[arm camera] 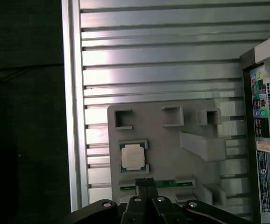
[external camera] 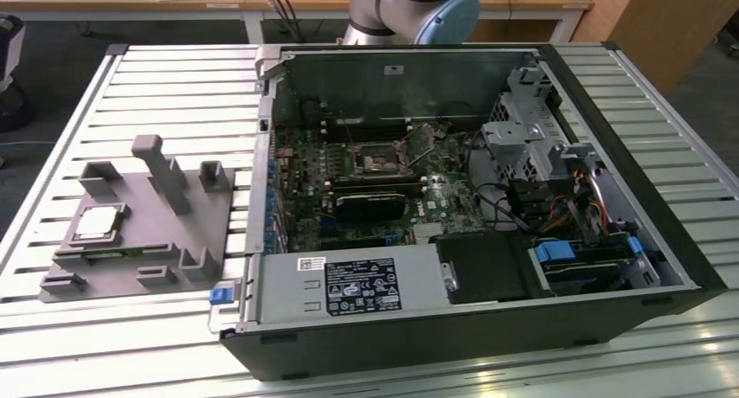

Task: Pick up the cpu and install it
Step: 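Pick up the cpu and move it towards the insertion slot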

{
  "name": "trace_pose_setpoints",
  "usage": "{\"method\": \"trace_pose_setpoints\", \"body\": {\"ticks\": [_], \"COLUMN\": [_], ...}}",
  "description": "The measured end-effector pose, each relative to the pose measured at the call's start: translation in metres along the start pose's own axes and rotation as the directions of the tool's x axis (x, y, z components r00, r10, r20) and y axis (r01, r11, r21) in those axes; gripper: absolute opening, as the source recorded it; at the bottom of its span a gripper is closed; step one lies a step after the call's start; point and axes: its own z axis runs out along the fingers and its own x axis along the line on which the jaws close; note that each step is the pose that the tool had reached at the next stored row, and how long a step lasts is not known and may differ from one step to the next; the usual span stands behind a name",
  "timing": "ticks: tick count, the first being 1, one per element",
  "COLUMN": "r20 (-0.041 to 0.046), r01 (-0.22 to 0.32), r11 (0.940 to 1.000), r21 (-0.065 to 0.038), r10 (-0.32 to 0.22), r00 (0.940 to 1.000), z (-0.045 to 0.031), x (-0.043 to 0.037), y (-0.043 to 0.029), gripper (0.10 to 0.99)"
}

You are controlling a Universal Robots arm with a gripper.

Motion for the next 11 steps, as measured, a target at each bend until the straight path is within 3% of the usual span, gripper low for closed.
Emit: {"method": "trace_pose_setpoints", "body": {"ticks": [6, 11], "r20": [-0.0007, -0.0071], "r01": [0.0, 0.0], "r11": [1.0, 1.0], "r21": [0.0, 0.0], "r10": [0.0, 0.0], "r00": [1.0, 1.0], "z": [0.0084, 0.0174], "x": [0.0001, 0.0002], "y": [-0.0008, -0.0033], "gripper": [0.106, 0.114]}}
